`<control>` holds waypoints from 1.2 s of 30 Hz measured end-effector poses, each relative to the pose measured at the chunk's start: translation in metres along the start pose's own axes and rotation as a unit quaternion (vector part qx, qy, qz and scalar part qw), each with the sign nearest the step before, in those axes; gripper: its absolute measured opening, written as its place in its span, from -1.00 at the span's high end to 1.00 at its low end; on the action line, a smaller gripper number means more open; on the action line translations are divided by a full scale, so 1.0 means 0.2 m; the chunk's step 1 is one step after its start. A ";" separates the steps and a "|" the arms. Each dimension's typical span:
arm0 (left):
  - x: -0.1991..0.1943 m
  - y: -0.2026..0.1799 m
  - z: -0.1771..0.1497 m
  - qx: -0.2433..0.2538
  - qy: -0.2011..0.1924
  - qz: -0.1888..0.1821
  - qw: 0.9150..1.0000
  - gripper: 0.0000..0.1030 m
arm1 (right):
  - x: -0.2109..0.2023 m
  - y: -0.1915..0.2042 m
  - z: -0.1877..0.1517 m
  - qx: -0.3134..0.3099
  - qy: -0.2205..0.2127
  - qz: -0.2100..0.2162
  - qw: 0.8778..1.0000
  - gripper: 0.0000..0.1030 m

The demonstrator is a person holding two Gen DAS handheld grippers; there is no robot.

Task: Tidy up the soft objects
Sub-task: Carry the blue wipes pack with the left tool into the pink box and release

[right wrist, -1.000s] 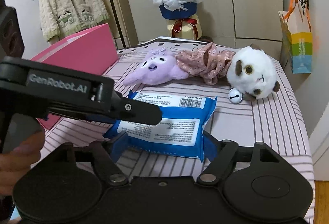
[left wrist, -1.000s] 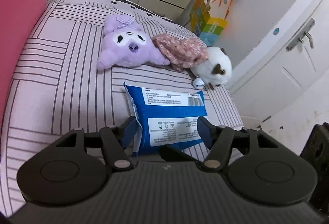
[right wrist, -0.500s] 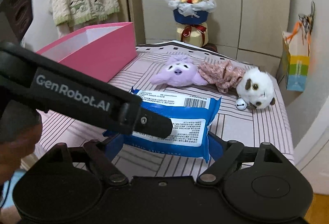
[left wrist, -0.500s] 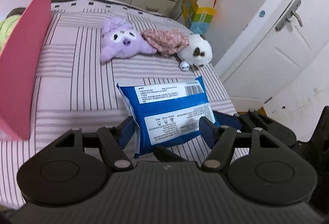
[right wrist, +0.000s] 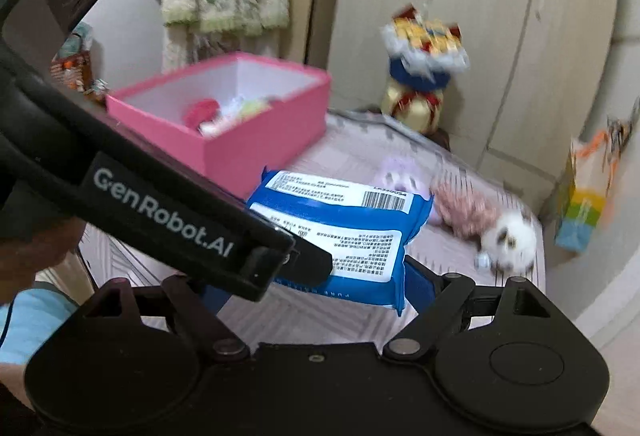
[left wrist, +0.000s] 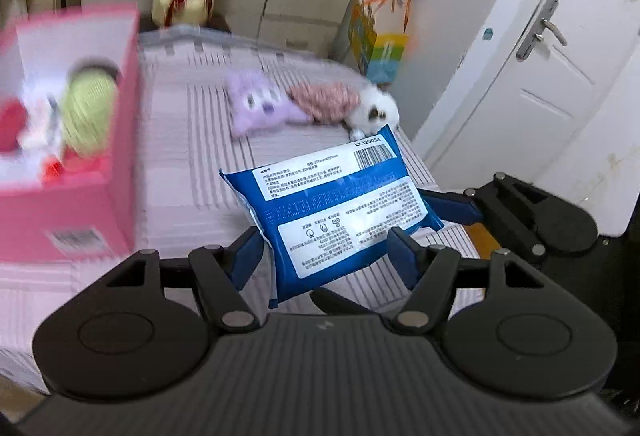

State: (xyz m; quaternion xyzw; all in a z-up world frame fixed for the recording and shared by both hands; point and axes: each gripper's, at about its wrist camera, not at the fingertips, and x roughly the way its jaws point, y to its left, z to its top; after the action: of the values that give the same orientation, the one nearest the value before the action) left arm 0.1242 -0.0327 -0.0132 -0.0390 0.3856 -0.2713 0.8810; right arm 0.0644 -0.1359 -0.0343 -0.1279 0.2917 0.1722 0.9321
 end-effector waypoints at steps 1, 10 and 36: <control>-0.04 0.00 0.01 0.009 -0.005 0.004 1.000 -0.28 | -0.02 0.02 0.02 -0.005 -0.008 0.001 1.000 -0.72; -0.32 0.20 0.09 0.004 -0.055 0.038 0.998 -0.28 | -0.02 0.19 0.29 -0.027 -0.066 0.029 0.997 -0.73; -0.20 1.02 0.21 -0.110 -0.031 0.104 0.988 -0.27 | 0.78 0.40 0.62 0.040 0.010 0.186 0.982 -0.72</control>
State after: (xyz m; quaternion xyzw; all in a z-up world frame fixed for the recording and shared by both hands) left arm 0.2231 0.1558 -0.0132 -0.1036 0.3876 -0.1332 0.9063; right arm 0.2156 0.0168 -0.0388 -0.0360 0.3268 0.3297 0.8850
